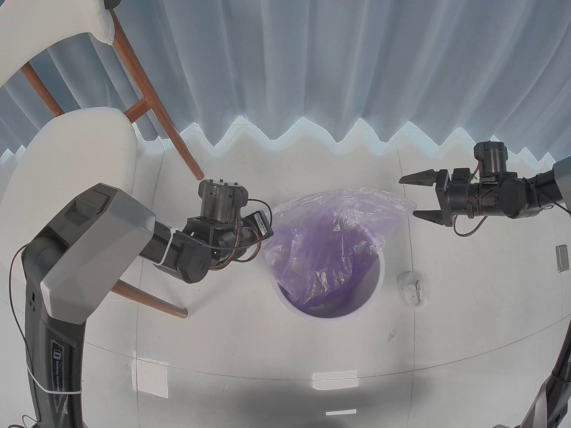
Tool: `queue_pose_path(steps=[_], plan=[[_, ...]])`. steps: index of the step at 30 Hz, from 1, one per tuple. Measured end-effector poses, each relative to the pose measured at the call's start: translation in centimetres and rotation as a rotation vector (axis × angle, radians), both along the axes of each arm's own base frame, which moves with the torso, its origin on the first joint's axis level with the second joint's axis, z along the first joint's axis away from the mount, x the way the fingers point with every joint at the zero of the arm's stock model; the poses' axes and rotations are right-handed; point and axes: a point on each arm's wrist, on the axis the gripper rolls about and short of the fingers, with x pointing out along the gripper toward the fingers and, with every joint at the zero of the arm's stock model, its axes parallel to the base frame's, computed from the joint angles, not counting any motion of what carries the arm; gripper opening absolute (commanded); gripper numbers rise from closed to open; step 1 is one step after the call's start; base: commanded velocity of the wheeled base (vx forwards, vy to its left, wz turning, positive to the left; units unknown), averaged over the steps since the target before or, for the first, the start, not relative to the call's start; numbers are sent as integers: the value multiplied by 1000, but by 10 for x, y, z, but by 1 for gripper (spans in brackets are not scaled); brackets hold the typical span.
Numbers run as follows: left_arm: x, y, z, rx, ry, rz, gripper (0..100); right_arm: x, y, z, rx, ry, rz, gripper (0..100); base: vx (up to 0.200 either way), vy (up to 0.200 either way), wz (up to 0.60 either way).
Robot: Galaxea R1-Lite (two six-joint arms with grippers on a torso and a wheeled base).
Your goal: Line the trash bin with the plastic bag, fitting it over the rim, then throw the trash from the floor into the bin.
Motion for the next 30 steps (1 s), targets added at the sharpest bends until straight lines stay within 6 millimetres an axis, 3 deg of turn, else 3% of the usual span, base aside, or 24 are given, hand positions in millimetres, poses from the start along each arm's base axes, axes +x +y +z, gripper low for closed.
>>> queue_pose_path(steps=[6,13,18,23,24,30], plan=[[-8,-1,3,6,4,-5,0,-20,58,18,-28,82,-1,100,0,0,0],[-18,-12,8,6,-17,-13,0,-42,130,17,-113,91,55,100,0,0,0],[-24,-20,9,5,-21,-31,0,-44,156,14,-138,65,101,100,0,0,0],[-26,-23,12,4,-26,-38,0,-37,163,7,-197,20,94,100,0,0,0],[-26,-23,12,4,-27,-35,0,-36,164,5,-213,10,93,0,0,0,0],[-27,-23,14,5,-33,-27,0,-28,161,-5,-254,-4,82,0,0,0,0]])
